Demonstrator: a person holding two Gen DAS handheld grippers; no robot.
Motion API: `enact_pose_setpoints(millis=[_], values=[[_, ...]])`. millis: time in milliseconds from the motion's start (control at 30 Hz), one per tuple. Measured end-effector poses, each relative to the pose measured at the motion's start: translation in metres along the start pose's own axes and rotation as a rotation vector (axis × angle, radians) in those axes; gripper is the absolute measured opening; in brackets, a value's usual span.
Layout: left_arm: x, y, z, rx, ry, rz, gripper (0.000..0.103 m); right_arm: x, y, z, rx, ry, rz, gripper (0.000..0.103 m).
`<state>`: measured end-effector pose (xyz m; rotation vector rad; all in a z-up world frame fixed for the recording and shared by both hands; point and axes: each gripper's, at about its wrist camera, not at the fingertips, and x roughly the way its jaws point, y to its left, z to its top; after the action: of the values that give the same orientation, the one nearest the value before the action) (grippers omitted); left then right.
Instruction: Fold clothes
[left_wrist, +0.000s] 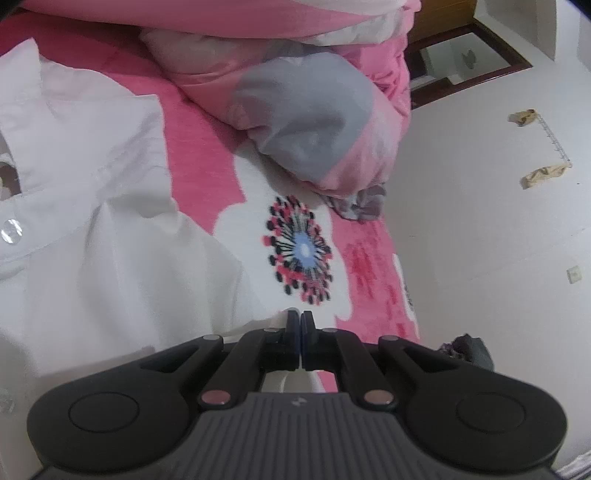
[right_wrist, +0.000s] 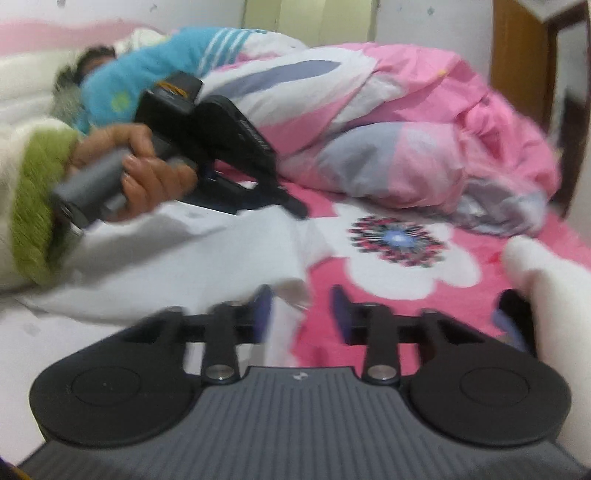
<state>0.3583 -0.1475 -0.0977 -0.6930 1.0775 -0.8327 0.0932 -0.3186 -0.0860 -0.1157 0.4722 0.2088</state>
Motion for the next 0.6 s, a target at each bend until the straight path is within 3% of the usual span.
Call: enact_pose_setpoints(millis=[167,267,600], values=[[-0.004,-0.002,-0.002,0.013,-0.005,-0.055,0.001,0.032,0.003,0.002,-0.009,0.118,-0.025,0.046],[-0.007,-0.003,-0.002,0.018,-0.013,-0.075,0.001,0.042,-0.006,-0.003,0.071,0.162,0.012,0.046],[-0.007,0.008,-0.002,-0.033,-0.02,-0.119,0.001,0.035,-0.01,-0.01,0.06,0.164,0.059,0.045]])
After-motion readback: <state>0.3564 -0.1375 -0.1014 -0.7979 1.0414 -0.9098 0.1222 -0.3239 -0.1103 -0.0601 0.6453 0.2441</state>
